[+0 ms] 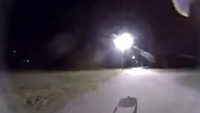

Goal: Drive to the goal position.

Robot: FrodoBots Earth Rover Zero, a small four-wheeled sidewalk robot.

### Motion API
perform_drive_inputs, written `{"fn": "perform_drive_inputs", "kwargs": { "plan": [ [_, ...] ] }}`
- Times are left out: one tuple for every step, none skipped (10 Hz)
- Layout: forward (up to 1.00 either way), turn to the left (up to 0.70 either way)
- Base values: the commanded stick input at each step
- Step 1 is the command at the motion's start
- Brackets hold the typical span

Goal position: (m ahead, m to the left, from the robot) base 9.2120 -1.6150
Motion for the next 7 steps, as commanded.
{"fn": "perform_drive_inputs", "kwargs": {
  "plan": [
    [0.00,0.00],
    [0.00,0.00],
    [0.00,0.00],
    [0.00,0.00],
    [0.50,0.00],
    [1.00,0.00],
    [1.00,0.00]
  ]
}}
